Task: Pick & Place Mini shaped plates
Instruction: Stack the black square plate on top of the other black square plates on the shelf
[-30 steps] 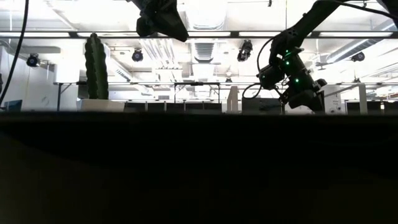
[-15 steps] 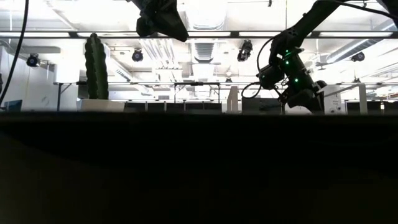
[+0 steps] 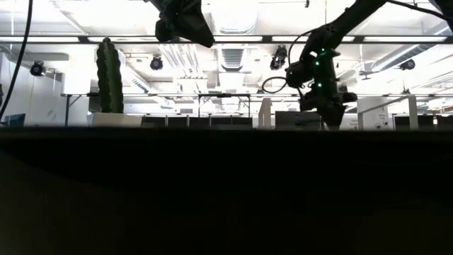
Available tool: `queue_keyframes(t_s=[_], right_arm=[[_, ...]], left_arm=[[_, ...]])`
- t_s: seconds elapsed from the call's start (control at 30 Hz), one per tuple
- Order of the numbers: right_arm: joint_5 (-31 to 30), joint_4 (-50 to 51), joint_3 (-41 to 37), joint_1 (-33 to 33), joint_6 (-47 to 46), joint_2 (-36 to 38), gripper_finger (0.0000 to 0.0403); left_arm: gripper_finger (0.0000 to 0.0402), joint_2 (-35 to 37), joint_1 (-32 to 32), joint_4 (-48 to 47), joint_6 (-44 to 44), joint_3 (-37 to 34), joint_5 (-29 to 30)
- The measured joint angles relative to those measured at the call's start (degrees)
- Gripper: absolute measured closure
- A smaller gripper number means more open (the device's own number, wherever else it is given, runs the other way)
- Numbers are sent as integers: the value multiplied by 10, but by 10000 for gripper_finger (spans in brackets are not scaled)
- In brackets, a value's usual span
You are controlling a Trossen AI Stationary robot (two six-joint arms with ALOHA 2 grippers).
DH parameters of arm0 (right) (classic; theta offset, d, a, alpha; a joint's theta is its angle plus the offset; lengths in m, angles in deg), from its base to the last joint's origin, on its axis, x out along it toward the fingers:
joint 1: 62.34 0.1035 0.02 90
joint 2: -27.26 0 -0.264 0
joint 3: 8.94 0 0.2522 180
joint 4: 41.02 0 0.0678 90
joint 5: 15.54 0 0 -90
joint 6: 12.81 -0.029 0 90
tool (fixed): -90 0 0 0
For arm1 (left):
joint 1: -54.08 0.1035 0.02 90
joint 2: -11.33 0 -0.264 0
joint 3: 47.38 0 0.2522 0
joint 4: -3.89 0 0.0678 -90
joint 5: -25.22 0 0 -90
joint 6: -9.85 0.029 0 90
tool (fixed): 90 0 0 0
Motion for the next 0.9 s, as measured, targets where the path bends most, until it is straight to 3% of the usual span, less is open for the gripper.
queue_keyframes(t_s=[0.43,0.9], right_arm=[[-11,-3,43,-20,-18,-86,281],[-54,40,46,-34,-18,-136,278]], left_arm=[[347,0,0,0,0,0,0],[347,0,0,0,0,0,0]])
